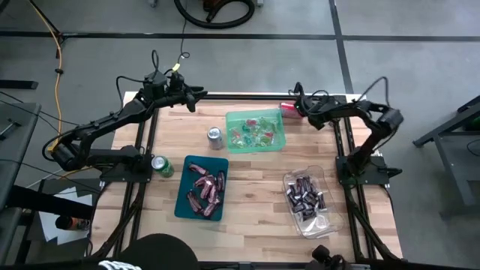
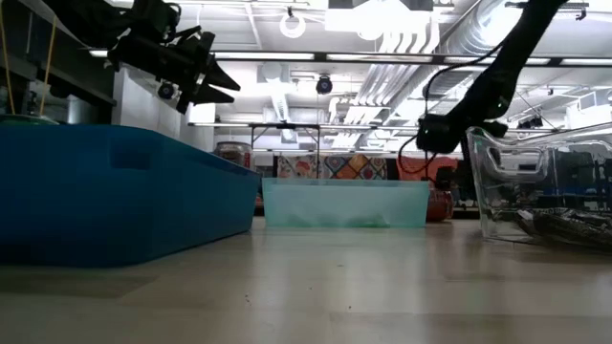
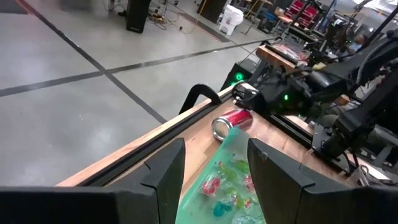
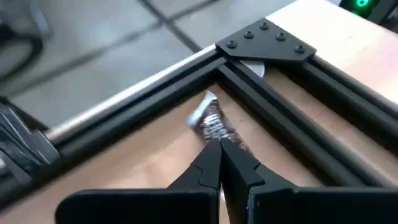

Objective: Organize candy in baskets
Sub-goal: Put the dark brown chocolate bar into the transparent bin

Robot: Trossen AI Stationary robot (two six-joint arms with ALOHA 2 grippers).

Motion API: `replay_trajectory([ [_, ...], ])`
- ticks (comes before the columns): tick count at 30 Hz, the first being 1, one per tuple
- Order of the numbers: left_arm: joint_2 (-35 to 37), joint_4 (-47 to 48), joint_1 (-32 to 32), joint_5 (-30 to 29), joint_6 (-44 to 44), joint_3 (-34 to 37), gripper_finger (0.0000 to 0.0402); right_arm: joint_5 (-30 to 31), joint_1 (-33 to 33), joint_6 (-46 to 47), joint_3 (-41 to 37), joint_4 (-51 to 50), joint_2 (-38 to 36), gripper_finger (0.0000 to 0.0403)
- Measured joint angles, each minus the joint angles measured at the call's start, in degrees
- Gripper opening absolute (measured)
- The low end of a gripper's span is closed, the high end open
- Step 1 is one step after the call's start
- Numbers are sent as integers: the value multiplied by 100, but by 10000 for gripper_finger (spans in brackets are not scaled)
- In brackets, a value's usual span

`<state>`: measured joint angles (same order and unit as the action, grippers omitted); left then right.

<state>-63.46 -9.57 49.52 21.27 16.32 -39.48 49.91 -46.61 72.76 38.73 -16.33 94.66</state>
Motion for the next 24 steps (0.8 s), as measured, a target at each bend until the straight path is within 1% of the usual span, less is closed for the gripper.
replay_trajectory([
  [2,0,42,2,-1,-21,0,163,390,247,319,37,-9,298,0],
  [4,0,135,2,-1,-130,0,163,719,394,605,111,-311,581,0],
  [6,0,256,0,1,-149,0,163,855,423,993,379,-708,761,0],
  [7,0,310,0,1,-151,0,163,801,385,1339,510,-1001,828,0],
  [9,0,378,2,-1,-165,0,163,423,231,1824,793,-1739,951,0],
  [11,0,406,2,0,-195,0,163,96,64,1931,1146,-2078,979,0],
  [12,0,415,2,1,-195,0,163,93,16,1875,1332,-2216,927,0],
  [14,0,421,1,12,-176,0,163,106,-16,1557,1691,-2433,794,0],
  [16,0,421,2,12,-151,0,163,-40,-121,931,2053,-2396,730,0],
  [18,0,424,2,13,-153,0,163,-208,-359,236,2384,-2319,731,0],
  [20,0,425,2,17,-153,0,163,-382,-638,41,2574,-2294,812,0],
  [22,0,425,2,19,-153,0,163,-718,-894,378,2575,-2352,889,0],
  [24,0,425,0,21,-153,0,163,-888,-1098,1145,2478,-2380,892,0],
])
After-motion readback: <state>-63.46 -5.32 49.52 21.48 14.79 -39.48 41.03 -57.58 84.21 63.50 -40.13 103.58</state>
